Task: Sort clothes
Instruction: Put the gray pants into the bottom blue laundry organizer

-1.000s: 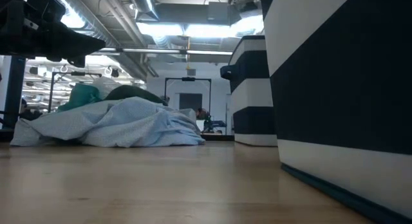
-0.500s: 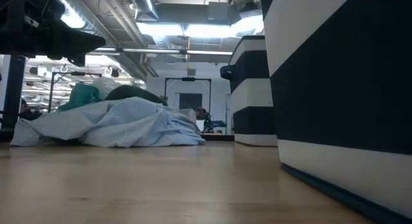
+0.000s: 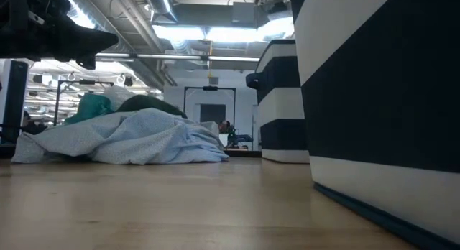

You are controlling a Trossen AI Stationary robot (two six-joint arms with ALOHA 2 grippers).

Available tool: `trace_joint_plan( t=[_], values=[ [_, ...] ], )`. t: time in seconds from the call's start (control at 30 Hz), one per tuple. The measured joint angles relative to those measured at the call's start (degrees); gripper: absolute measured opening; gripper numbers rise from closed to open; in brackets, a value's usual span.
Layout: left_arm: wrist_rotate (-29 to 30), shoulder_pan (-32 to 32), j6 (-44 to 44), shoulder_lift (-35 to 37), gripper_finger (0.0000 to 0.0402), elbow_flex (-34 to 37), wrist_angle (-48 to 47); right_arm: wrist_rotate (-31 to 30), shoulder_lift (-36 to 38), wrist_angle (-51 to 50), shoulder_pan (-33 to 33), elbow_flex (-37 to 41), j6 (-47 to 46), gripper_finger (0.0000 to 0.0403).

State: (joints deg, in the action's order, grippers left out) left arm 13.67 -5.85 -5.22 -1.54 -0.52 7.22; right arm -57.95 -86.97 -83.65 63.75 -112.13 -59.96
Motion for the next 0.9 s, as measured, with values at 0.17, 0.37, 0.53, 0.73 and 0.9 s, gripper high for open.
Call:
trace_joint_plan(
  t=[0.17,0.37,0.53,0.73,0.9],
  values=[
    [0.07,0.02,-1.37,0.00,0.0000,0.00,0.47,2.10,-3.87,-6.19,-0.02,0.12,-11.51,0.0033],
    [0.07,0.02,-2.35,0.00,0.0000,-0.02,2.02,7.14,-5.93,-6.10,-1.96,3.51,-16.25,0.0033],
    [0.09,0.02,-3.74,0.00,0.0000,0.00,2.69,11.59,-5.91,-5.99,-4.37,9.03,-20.88,0.0033],
    [0.52,0.00,-3.84,0.00,0.0000,-0.01,3.02,16.43,-5.91,-3.17,-7.50,18.89,-24.02,0.0033],
    [1.20,0.02,-3.84,0.00,0.0000,0.00,3.01,21.25,-5.88,0.41,-10.40,27.42,-26.48,0.0033]
  ],
)
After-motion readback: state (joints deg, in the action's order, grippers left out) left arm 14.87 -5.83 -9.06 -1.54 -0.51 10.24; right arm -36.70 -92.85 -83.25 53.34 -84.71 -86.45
